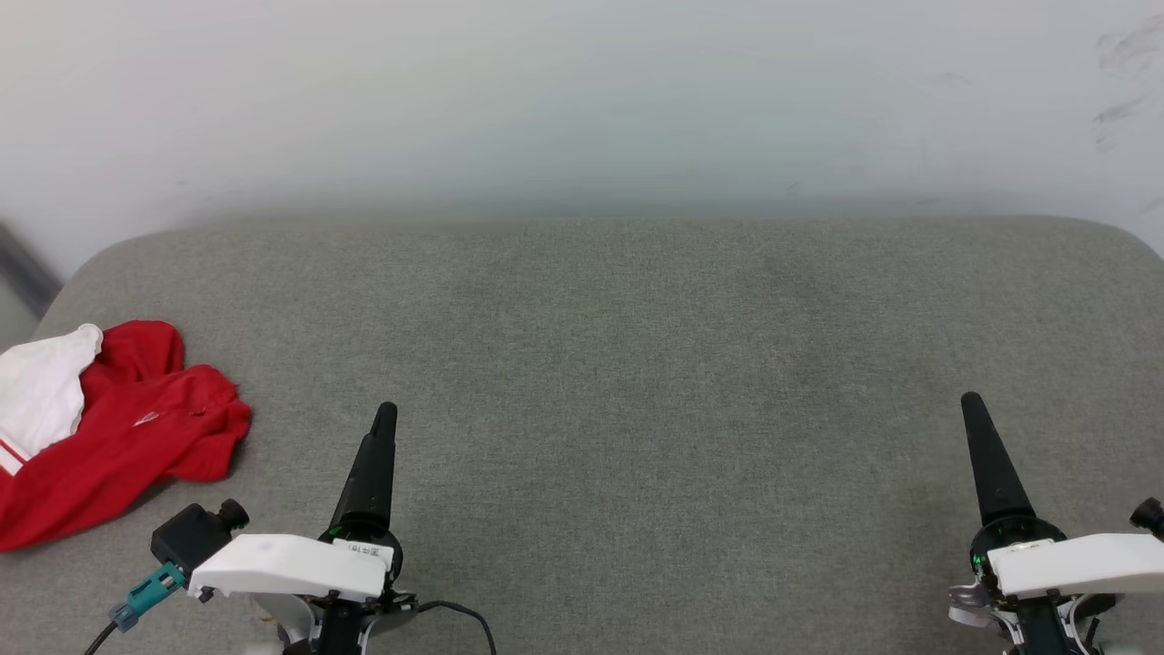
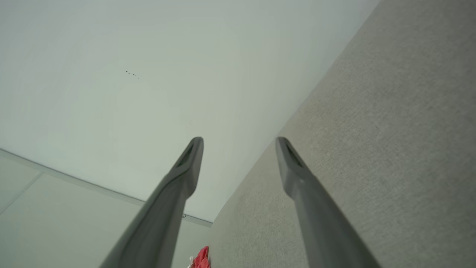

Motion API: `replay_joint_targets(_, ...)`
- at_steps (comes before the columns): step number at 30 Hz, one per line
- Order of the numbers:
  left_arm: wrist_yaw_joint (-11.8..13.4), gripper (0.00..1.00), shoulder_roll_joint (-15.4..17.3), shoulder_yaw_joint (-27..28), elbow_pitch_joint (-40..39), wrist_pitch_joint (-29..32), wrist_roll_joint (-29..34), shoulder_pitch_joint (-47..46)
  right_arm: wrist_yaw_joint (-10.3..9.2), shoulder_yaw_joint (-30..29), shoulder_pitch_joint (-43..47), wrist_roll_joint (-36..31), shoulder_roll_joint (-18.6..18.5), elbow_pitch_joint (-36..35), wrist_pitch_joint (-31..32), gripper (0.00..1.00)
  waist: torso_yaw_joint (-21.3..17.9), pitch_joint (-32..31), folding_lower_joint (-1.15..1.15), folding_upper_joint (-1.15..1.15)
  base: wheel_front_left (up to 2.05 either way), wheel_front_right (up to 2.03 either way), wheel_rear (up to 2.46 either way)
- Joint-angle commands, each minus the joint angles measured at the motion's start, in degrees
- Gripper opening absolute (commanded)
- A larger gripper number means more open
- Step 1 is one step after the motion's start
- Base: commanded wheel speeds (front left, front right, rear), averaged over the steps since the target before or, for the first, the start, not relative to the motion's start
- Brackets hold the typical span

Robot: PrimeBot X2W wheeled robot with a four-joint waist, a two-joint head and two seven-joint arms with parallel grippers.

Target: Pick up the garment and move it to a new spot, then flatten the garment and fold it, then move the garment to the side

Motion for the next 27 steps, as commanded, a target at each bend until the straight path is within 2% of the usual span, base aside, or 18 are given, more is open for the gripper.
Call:
replay_joint_targets(1,-0.04,1.0,0.41,-0.19,-1.1,-0.59,2.24,-1.24,0.11,0.17,-0.25,-2.3,-0.1,-1.38,-0.12,1.0,-0.02,-0.01,0.0,0.0,0.0,0.0,0.0)
replay_joint_targets(14,0.25,1.0,0.06,0.39,-1.44,-3.14,20.86,-0.18,0.12,0.49,0.43,-25.03,-0.16,-3.97,0.61,1.0,-0.2,-0.2,0.0,0.0,0.0,0.0,0.0)
replay_joint_targets(27,0.73,1.0,0.08,0.5,-0.6,-5.41,33.11,0.86,0.12,0.54,0.99,-38.47,0.16,-4.42,0.55,1.0,-0.23,-0.38,0.0,0.0,0.0,0.0,0.0)
